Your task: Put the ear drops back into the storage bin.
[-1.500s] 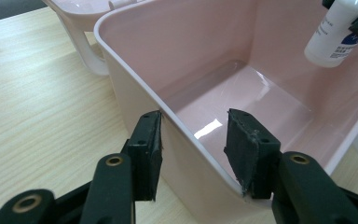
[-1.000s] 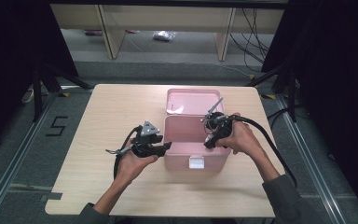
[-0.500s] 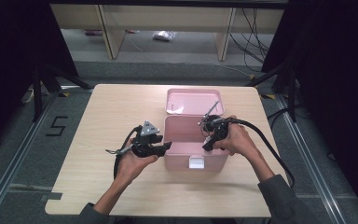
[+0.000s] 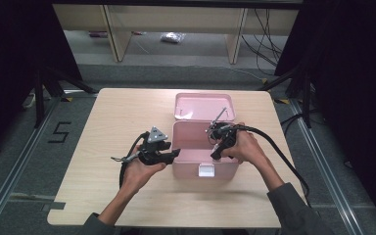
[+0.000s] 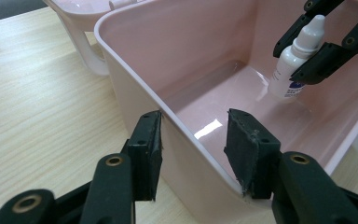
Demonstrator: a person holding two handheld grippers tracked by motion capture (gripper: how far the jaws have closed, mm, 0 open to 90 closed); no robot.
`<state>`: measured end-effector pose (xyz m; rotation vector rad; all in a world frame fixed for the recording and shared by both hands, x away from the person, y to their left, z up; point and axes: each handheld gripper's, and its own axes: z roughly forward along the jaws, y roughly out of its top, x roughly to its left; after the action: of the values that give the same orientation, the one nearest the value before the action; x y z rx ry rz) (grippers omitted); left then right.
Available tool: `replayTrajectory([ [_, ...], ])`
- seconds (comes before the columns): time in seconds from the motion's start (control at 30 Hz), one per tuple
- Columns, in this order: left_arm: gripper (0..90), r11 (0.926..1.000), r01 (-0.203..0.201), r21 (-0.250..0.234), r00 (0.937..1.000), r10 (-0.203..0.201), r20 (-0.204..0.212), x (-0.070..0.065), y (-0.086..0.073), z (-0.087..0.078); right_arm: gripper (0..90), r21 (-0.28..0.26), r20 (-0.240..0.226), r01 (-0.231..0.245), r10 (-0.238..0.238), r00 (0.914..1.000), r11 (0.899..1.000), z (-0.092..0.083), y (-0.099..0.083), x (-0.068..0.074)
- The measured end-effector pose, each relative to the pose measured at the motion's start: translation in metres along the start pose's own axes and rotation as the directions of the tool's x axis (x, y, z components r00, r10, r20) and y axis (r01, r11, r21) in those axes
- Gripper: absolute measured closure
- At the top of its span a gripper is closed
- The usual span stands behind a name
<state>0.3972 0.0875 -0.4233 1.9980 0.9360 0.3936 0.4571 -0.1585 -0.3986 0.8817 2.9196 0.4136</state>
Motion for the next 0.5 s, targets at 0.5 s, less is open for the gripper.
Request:
replayTrajectory([
  [0.5,55.4,1.0,0.007,-0.001,1.0,-0.007,0.003,0.0002,0.0,0.0,60.4,0.003,-0.011,-0.018,0.018,0.9998,1.0,0.0093,-0.0088,-0.005],
])
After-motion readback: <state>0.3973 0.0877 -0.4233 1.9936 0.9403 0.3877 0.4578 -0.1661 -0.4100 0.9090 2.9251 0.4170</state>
